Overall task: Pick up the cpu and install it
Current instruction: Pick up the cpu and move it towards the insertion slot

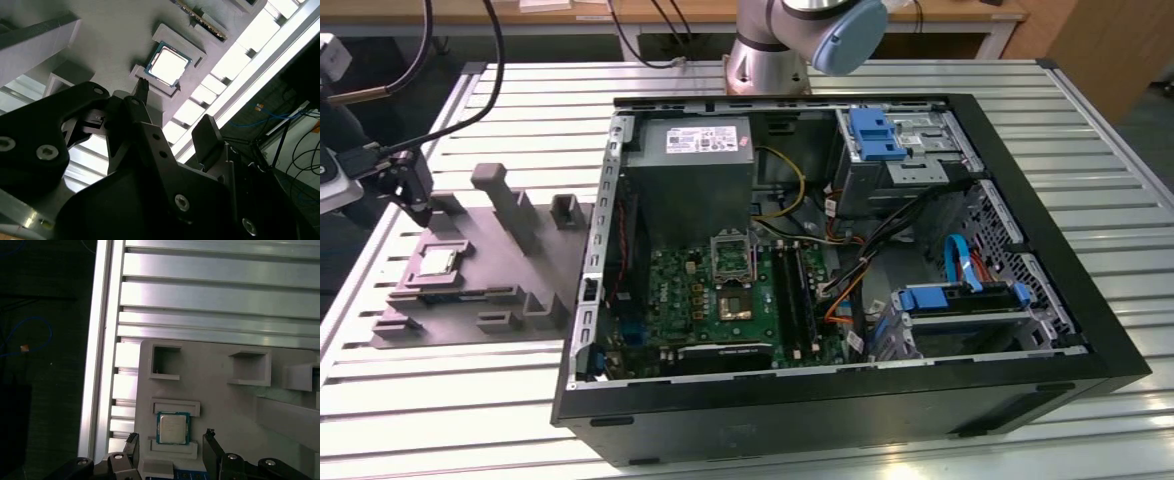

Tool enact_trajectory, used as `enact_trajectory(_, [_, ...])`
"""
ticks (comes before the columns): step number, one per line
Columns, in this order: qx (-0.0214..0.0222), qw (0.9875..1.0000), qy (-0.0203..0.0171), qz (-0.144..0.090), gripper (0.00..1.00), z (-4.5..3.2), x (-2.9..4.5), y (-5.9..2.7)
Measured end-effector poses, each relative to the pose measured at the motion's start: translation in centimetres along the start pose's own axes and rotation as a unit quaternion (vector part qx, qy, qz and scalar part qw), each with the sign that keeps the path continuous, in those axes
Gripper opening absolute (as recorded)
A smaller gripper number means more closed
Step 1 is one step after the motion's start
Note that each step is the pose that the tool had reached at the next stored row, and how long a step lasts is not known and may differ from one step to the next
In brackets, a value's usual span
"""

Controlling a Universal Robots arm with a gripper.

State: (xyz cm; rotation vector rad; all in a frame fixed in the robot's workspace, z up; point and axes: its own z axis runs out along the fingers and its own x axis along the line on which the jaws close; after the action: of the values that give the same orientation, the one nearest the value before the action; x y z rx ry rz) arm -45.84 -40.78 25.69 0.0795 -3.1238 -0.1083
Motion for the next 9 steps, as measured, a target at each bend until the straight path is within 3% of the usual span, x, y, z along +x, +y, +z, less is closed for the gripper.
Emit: enact_trajectory(9, [0.0001,1.0,0.0001,0.0,0.62,1.48,-0.01,-0.24])
